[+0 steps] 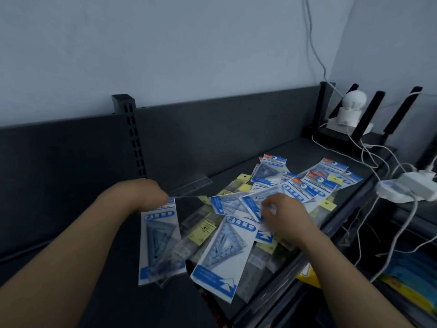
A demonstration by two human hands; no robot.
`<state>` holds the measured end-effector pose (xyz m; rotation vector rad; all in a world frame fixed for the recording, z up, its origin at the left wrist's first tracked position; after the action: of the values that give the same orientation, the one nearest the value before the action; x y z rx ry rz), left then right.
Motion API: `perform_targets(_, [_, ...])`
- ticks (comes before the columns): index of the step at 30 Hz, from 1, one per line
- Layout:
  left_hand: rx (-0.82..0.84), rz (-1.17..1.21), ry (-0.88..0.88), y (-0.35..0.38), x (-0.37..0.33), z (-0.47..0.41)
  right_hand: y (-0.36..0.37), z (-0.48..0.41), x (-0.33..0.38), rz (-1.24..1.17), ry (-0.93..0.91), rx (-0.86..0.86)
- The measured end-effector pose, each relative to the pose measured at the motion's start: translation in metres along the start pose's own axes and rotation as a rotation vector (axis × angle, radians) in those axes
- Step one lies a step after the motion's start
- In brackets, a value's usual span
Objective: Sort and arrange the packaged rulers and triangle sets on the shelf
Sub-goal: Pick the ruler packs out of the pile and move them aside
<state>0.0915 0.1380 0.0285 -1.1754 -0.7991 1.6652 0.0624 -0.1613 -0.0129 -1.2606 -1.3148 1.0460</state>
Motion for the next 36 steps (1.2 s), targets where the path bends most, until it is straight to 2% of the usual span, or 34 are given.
perform_targets(3, [-0.111, 0.040, 0.040, -0.014, 0.003, -0.004, 0.003, -0.010, 0.009, -0.020, -0.064, -0.045])
perform_targets(6, [-0.199, 0.147, 0.116, -0.010, -0.006, -0.011, 0.013, -0.015, 0.031, -0.047, -0.164, 0.052])
perform_targets(9, [-0.152, 0.250, 0.194, 0.014, -0.026, -0.018, 0.019, -0.013, 0.041, -0.054, -0.242, 0.109])
perform_targets(14, [0.095, 0.406, 0.166, 0.066, -0.032, -0.025, 0.010, 0.000, 0.021, -0.348, -0.222, 0.057])
perform_targets(16, [0.111, 0.407, 0.136, 0.076, -0.033, -0.024, 0.008, 0.004, 0.008, -0.390, -0.167, 0.031])
perform_targets(19, [0.047, 0.373, 0.106, 0.076, -0.034, -0.025, 0.008, 0.007, -0.001, -0.414, -0.129, 0.004])
perform_targets(28, [-0.062, 0.363, 0.061, 0.067, -0.032, -0.025, 0.000, -0.005, 0.006, -0.259, -0.168, 0.056])
perform_targets(36, [-0.031, 0.374, 0.038, 0.071, -0.036, -0.013, -0.002, -0.024, 0.031, -0.213, -0.278, 0.096])
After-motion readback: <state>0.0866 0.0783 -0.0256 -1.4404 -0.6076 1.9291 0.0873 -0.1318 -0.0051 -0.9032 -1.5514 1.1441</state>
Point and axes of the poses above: each hand's wrist, its own z-axis away from the middle knuckle, its own y-axis out of the palm, x = y × z, the point moved 6 cm from there along -z, towards the middle knuckle, and after that the axes turned 15 degrees about z, right-handed, at the moved point
